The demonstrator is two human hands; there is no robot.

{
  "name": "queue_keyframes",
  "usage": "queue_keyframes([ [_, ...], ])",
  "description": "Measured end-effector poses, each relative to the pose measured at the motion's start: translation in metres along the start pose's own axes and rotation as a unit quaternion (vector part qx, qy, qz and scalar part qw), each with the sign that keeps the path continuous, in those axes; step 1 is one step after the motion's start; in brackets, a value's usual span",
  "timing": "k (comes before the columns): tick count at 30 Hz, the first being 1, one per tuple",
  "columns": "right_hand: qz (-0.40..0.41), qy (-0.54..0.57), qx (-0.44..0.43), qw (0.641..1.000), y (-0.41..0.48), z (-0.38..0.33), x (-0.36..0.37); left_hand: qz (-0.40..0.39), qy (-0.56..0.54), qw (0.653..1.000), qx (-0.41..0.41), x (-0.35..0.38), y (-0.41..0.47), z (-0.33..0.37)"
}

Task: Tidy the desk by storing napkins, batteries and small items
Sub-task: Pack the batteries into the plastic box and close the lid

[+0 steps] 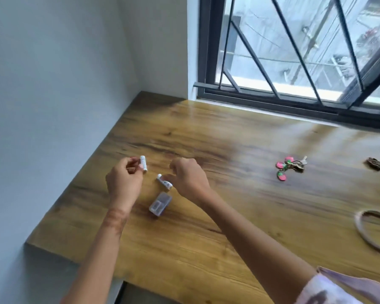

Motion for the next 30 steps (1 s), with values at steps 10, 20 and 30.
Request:
queue_keyframes([
  [10, 0.009, -0.022, 0.044, 0.999, 0.015, 0.002, 0.030, -0.034, 0.009, 0.996, -0.078, 0.020, 0.049, -0.030],
  [20, 0.084, 0.192, 0.057, 0.976, -0.029, 0.042, -0.001, -0.068, 0.094, 0.992, -0.056, 0.047, 0.059, -0.019],
  [30, 0.175, 0.481, 0.110, 0.852, -0.090, 0.106, -0.041, -0.297, -0.257, 0.917, -0.067, 0.134, -0.038, 0.046],
])
Point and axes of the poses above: each hand's wrist, its own y-axis towards the middle knuckle, its own x-axis out of the palm, z = x × y, the point moved 8 cm from there along y, towards the middle knuckle, and after that the axes turned 12 degrees about -z, right-handed, at the moved point
